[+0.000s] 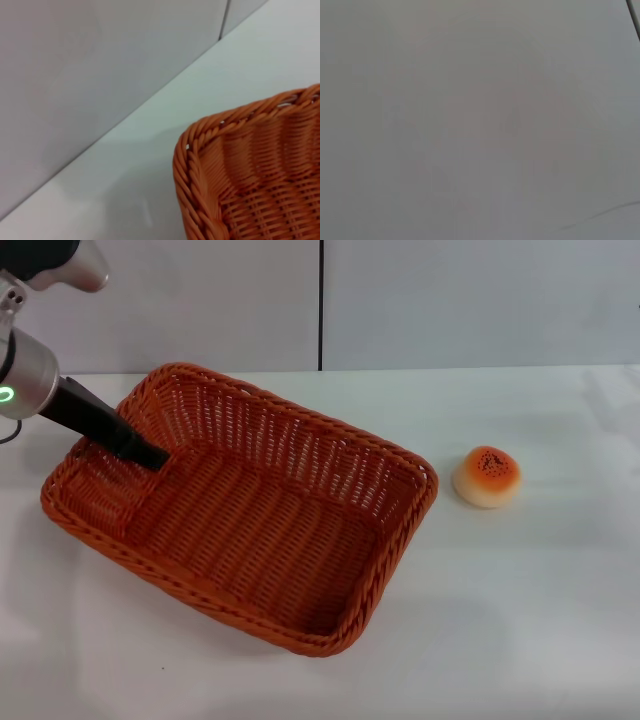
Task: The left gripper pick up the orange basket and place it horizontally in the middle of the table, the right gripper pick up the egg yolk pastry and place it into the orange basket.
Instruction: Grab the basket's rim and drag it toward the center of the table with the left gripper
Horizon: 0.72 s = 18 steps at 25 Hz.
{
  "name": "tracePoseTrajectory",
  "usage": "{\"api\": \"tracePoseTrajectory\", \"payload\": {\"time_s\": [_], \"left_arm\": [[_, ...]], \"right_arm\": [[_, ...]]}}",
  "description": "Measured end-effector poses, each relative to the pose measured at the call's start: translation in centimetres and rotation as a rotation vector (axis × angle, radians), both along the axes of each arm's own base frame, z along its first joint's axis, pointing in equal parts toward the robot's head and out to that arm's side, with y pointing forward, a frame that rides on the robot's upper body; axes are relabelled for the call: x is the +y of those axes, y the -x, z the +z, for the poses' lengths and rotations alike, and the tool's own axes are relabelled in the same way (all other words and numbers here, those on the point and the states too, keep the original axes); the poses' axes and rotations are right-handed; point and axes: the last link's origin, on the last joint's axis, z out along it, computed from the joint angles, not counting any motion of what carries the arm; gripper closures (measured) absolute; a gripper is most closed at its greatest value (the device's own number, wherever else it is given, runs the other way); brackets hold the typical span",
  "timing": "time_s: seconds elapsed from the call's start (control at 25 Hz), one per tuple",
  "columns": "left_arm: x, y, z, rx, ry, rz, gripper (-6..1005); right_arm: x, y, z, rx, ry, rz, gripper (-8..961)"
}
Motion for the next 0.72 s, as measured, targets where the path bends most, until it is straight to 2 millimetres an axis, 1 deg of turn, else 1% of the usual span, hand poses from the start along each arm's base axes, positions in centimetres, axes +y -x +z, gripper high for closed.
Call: {"api": "tracePoseTrajectory", "payload": {"time_s": [0.16,0.36,0.6,0.72], "left_arm": [[0.23,-0.17,-0.86,0.055,0.02,-0.013,213],[0.54,-0.43,-0.96,0.082,0.014,-0.021,213],[0.71,-0.55,-0.65,0.091,0.006,-0.001,374],[0.68,-0.25,-0.71,0.129,0.017,0.007,441]], "right_arm": [[-0.43,-0.38,0.03,0.002,-0.001,-0.01,323],[-0.63,-0.56,-0.01,0.003,0.0,-0.015,323],[-0.69,-0.65,-0.02,0.003,0.001,-0.019,323],[-0.77,-0.72,0.03,0.003,0.0,-0.019,323]]}}
